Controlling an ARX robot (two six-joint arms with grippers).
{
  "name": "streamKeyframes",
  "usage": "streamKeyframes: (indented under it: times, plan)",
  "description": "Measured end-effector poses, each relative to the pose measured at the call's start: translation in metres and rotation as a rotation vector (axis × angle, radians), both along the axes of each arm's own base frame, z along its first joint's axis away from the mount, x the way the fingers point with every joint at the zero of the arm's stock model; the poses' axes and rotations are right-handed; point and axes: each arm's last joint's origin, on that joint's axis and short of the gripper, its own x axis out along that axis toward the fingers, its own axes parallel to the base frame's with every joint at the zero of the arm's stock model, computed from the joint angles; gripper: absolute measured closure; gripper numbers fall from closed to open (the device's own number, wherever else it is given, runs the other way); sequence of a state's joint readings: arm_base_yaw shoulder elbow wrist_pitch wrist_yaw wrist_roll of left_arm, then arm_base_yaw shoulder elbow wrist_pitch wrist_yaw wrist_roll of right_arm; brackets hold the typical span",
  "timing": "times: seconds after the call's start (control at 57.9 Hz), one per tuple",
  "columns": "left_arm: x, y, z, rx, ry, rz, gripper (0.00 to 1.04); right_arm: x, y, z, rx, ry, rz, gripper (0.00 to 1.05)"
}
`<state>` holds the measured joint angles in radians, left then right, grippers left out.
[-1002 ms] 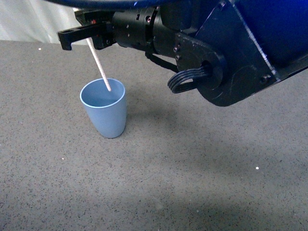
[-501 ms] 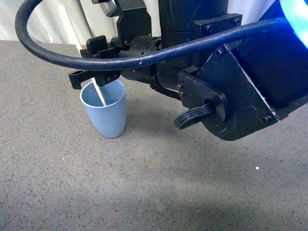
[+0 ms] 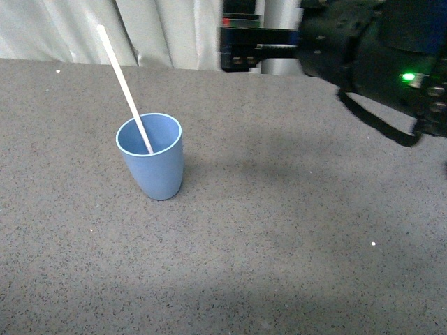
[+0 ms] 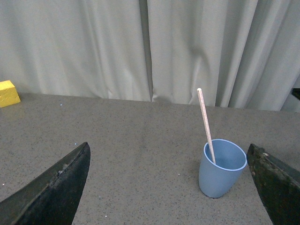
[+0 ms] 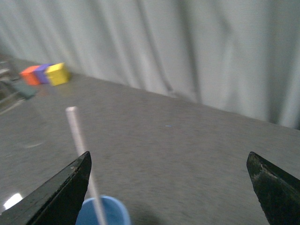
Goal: Transfer chopsticks to blue cup
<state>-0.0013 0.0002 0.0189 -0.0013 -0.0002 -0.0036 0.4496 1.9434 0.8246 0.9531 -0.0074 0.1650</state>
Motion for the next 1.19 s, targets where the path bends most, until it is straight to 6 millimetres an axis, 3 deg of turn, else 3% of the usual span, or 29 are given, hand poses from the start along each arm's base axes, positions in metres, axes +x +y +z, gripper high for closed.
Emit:
streamKeyframes:
  times: [0.086, 0.19, 0.294, 0.449, 0.812, 1.193]
  plan:
    - [0.000, 0.000, 0.000, 0.000, 0.000, 0.000, 0.07, -0.014, -0.029, 0.000, -0.065, 0.007, -0.172, 0.09]
    - [0.000, 0.000, 0.000, 0.000, 0.000, 0.000, 0.07, -0.045, -0.066, 0.008, -0.141, 0.025, -0.349, 0.09]
    - [0.000, 0.000, 0.000, 0.000, 0.000, 0.000, 0.07, -0.065, -0.083, 0.020, -0.145, -0.018, -0.423, 0.10]
    - [0.000, 0.000, 0.000, 0.000, 0.000, 0.000, 0.07, -0.108, -0.112, 0.023, -0.112, -0.186, -0.433, 0.40]
    - [0.000, 0.000, 0.000, 0.000, 0.000, 0.000, 0.07, -0.155, -0.141, 0.022, -0.128, -0.182, -0.434, 1.04]
    - [0.000, 0.000, 0.000, 0.000, 0.000, 0.000, 0.07, -0.184, -0.160, 0.022, -0.128, -0.184, -0.432, 1.04]
